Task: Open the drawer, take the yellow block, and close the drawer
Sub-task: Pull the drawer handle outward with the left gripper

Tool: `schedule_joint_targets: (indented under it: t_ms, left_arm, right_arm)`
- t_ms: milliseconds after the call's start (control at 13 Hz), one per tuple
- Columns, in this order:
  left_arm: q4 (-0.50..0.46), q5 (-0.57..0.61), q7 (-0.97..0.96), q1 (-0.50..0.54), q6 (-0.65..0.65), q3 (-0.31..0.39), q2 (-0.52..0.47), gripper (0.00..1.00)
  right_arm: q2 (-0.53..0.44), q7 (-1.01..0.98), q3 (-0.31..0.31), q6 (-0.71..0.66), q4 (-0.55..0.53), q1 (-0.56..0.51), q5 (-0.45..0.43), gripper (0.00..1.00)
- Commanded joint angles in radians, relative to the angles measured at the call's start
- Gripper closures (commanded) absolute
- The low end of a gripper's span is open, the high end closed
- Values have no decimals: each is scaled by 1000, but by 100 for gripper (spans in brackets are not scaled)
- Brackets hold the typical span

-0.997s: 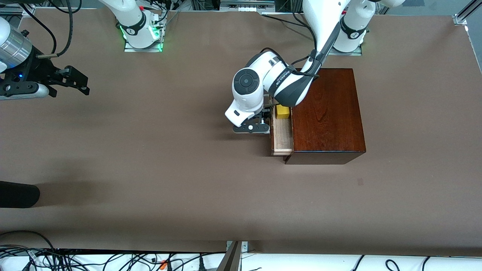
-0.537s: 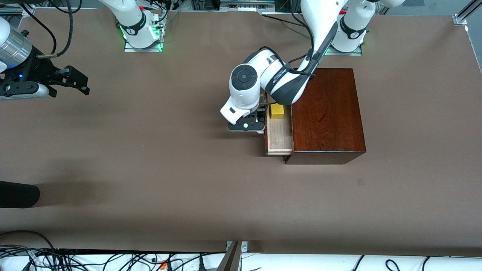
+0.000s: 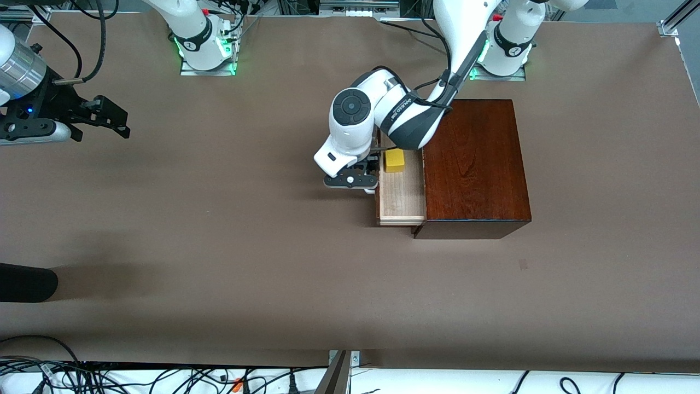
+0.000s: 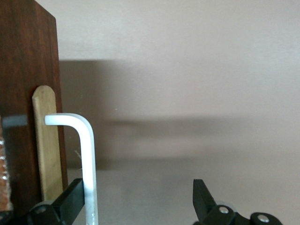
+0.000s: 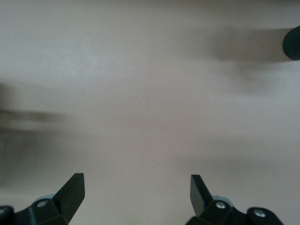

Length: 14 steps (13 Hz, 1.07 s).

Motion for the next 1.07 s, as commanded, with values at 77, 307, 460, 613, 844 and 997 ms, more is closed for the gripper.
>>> schedule_joint_targets:
  t_ms: [77,307,460,613,844,997]
  left_arm:
    - [44,-33,23,-9,28,-5,25,0]
    - [47,-27,101,1,-58,9,-15,0]
    - [63,-6,132,-1,-145,10,-31,0]
    - [113,83,138,-8,-254,7,-31,0]
    - [248,105,213,5,-479,12,-37,0]
    - [300,105,305,48,-582,36,-76,0]
  right_arm:
    - [10,-7,4,-6,22,-7,3,0]
    - [10,-7,4,-8,22,-7,3,0]
    - [10,-7,4,-8,22,-7,3,0]
    - [10,-9,4,-6,22,-7,3,0]
    - [10,-9,4,-8,22,-7,3,0]
    - [10,-10,5,-9,22,-7,1,0]
